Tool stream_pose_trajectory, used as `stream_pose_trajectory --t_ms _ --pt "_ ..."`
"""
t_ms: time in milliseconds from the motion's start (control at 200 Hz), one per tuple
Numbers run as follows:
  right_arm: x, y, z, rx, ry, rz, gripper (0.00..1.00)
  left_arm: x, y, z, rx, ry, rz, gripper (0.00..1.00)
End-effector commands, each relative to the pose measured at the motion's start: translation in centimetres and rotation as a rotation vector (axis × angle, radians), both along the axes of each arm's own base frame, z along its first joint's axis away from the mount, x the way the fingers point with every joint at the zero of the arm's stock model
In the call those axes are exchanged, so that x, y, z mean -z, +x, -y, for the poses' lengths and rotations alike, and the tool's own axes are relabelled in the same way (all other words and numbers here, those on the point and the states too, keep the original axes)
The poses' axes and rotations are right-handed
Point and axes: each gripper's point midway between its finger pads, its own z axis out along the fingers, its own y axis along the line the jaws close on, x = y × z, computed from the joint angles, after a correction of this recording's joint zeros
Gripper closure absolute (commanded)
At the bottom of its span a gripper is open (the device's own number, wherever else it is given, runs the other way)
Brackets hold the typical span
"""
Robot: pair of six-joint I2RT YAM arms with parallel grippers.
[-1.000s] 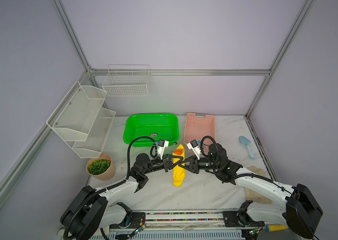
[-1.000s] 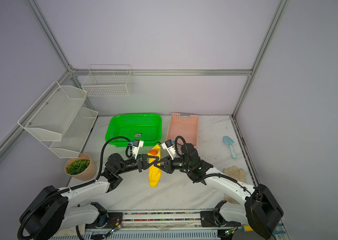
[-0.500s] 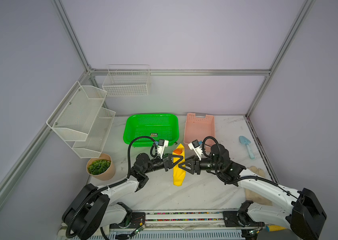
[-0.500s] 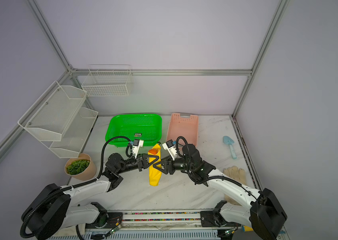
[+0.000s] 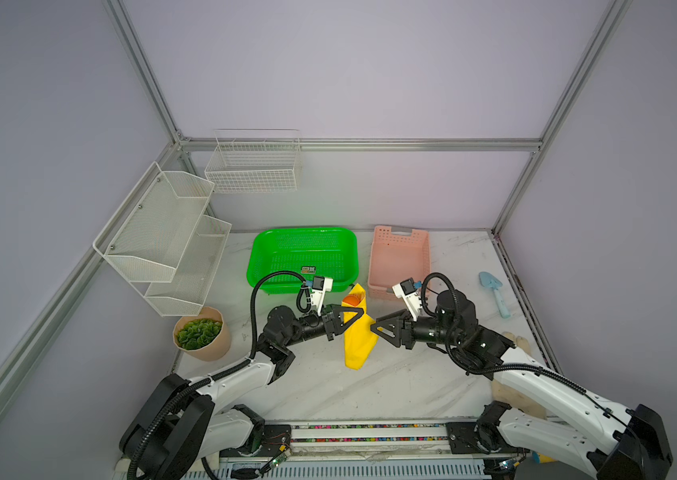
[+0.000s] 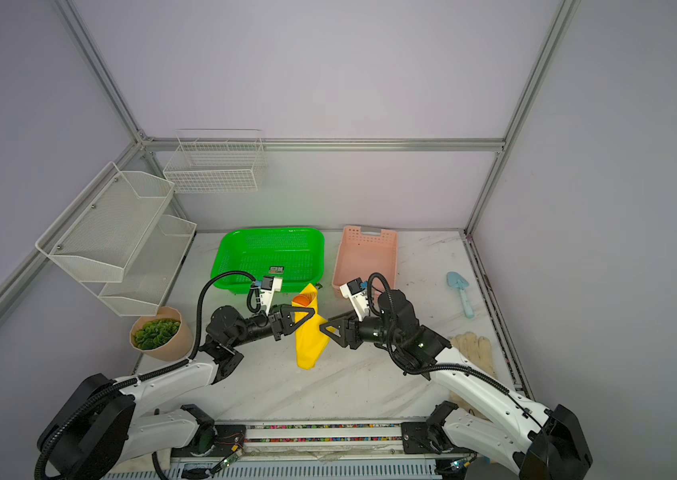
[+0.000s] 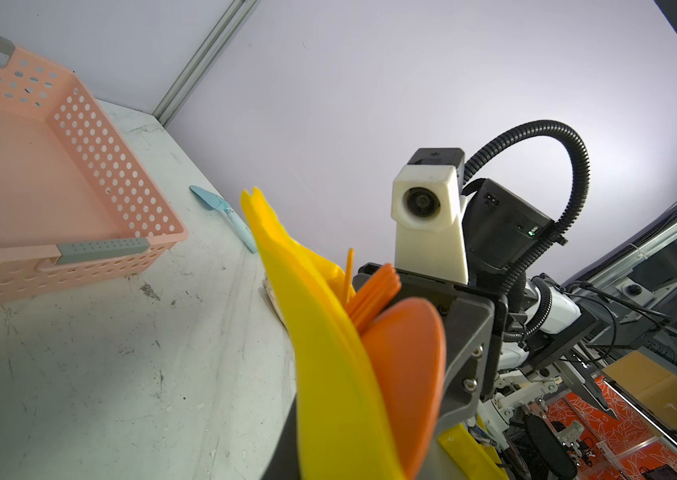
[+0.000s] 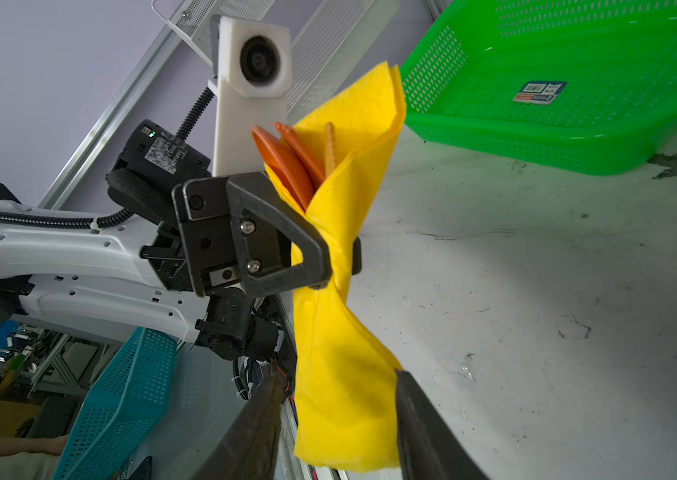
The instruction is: Place the utensils on the paper napkin and roll it up
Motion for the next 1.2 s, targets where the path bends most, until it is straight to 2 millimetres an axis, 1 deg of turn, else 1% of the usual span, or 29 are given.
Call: stream_pose_trajectory --t_ms 0,55,150,235,295,475,610,745,830,1055,1195 --pt "-1.8 0.2 0.7 0.029 -0.007 0.059 0.54 -4.8 0.5 -0.1 -0.017 -0.064 0.118 0.94" --pt "-2.7 0.4 1.2 0.053 -0.018 0.092 0.53 -4.7 0.6 -0.2 -0.030 -0.057 0.116 0.94" --pt "-4.9 -0.2 1.3 0.042 0.026 0.115 0.48 -4.5 0.9 -0.4 -0.052 -0.039 0.120 0.94" --pt "-5.2 -0.6 0.7 0.009 0.047 0.100 0.40 -4.4 1.2 -0.5 -0.074 -0.028 0.121 0.95" --pt "-4.7 -0.9 0.2 -0.011 0.037 0.089 0.37 -4.4 1.3 -0.6 -0.084 -0.026 0.123 0.95" --pt "-3.5 -2.4 -1.9 -0.079 0.010 0.071 0.34 -4.1 1.9 -1.0 -0.126 -0.017 0.113 0.95" --pt "-2.3 -2.0 -2.5 -0.072 -0.028 0.059 0.31 -4.1 2.2 -1.3 -0.153 -0.013 0.112 0.95" --pt "-1.0 -1.2 -2.5 -0.040 -0.059 0.058 0.23 -4.4 2.2 -1.5 -0.167 -0.014 0.115 0.95" --pt "0.0 -0.8 -3.0 -0.049 -0.076 0.050 0.20 -4.6 2.1 -1.5 -0.167 -0.019 0.117 0.95" --pt "0.5 -0.1 -3.9 -0.056 -0.077 0.060 0.17 -5.0 1.9 -1.6 -0.165 -0.035 0.116 0.95" --pt "0.1 -0.2 -4.5 -0.079 -0.054 0.068 0.17 -5.0 1.9 -1.6 -0.159 -0.042 0.107 0.95"
